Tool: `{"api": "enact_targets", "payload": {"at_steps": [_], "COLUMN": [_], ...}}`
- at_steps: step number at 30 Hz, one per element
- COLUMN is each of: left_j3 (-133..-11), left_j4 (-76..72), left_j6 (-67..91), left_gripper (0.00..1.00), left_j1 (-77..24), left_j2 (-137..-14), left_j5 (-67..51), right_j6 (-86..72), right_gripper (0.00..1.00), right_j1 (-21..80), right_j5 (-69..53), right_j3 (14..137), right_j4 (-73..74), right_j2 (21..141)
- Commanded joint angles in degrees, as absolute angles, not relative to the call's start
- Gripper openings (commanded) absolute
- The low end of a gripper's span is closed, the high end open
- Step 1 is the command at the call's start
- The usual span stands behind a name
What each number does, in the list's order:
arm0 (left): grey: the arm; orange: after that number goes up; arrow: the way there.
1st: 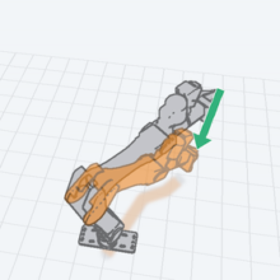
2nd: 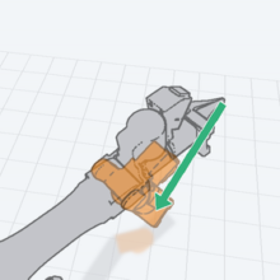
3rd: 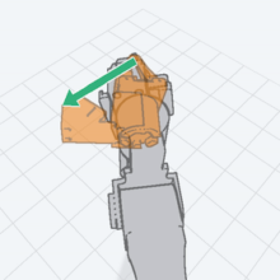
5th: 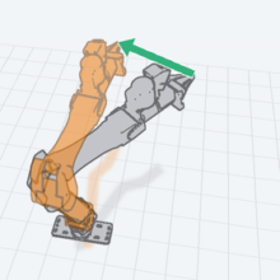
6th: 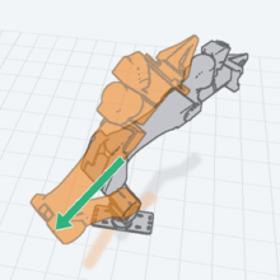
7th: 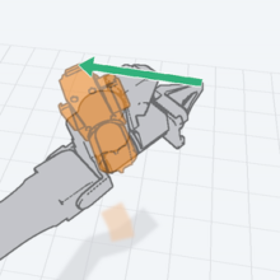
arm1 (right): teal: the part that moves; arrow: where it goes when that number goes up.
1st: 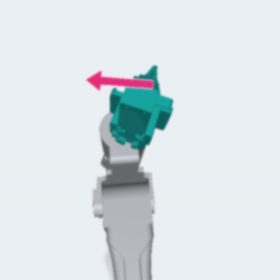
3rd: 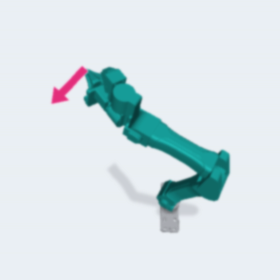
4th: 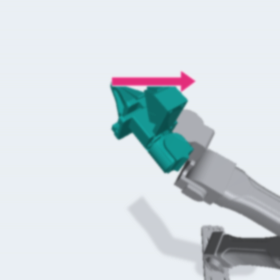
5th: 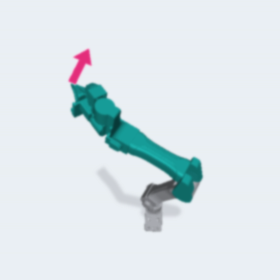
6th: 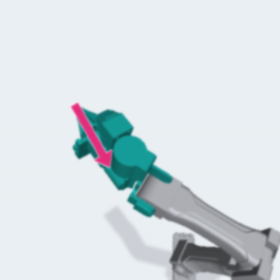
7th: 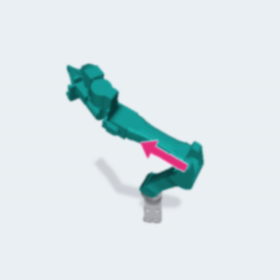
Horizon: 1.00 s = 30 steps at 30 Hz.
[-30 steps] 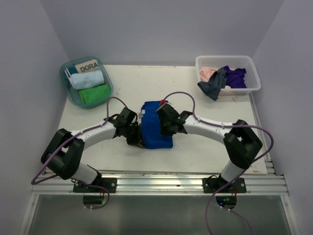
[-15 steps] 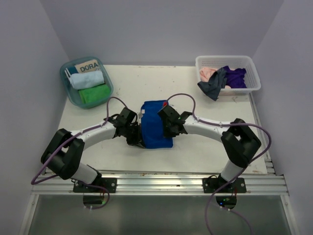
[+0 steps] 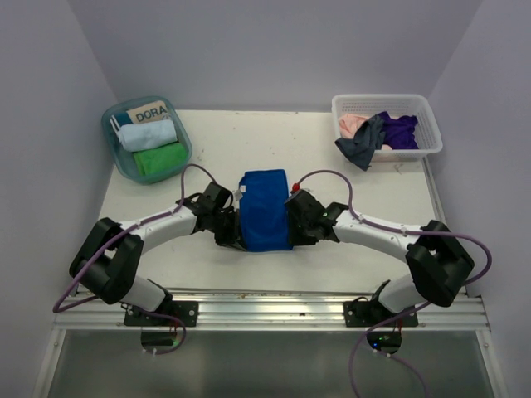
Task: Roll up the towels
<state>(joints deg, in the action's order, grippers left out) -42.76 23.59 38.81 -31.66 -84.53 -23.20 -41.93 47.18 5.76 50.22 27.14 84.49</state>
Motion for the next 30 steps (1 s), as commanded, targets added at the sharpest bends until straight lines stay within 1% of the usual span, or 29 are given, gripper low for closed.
{"api": "enact_targets", "payload": {"at_steps": [1, 8, 12, 13, 15, 16, 18, 23, 30], "left_j3": [-44.82, -45.09, -45.09, -45.09, -45.18, -45.26, -45.79, -49.03, -52.99], "left_j4": [22.59, 22.68, 22.68, 22.68, 23.02, 23.11, 23.9, 26.19, 28.04], "left_j6": [38.67, 38.58, 38.58, 38.5, 38.67, 38.67, 38.93, 40.08, 39.9], "left_gripper": [0.0, 0.0, 0.0, 0.0, 0.0, 0.0, 0.0, 0.0, 0.0], "left_j1": [-31.99, -31.9, -31.99, -31.91, -31.9, -31.9, -31.91, -31.82, -30.41], "left_j2": [-84.55, -85.08, -85.08, -85.25, -85.08, -84.9, -84.38, -82.88, -84.81], "left_j5": [-23.38, -23.38, -23.2, -23.12, -23.03, -22.85, -22.07, -20.48, -18.55], "right_j6": [-43.94, -44.91, -44.91, -45.0, -45.17, -45.18, -44.91, -42.9, -39.82], "right_gripper": [0.36, 0.35, 0.26, 0.19, 0.11, 0.05, 0.0, 0.0, 0.0], "right_j1": [47.02, 47.02, 46.93, 47.02, 47.02, 47.02, 47.02, 46.93, 45.18], "right_j5": [3.35, 1.93, 2.37, 2.55, 2.81, 3.16, 4.47, 7.9, 9.76], "right_j3": [49.22, 47.9, 47.55, 47.55, 47.55, 47.64, 48.33, 50.71, 55.54], "right_j4": [25.14, 21.27, 20.13, 20.13, 20.13, 20.21, 21.35, 25.04, 25.93], "right_j2": [84.46, 86.31, 88.15, 88.42, 88.16, 87.89, 86.49, 84.38, 85.69]}}
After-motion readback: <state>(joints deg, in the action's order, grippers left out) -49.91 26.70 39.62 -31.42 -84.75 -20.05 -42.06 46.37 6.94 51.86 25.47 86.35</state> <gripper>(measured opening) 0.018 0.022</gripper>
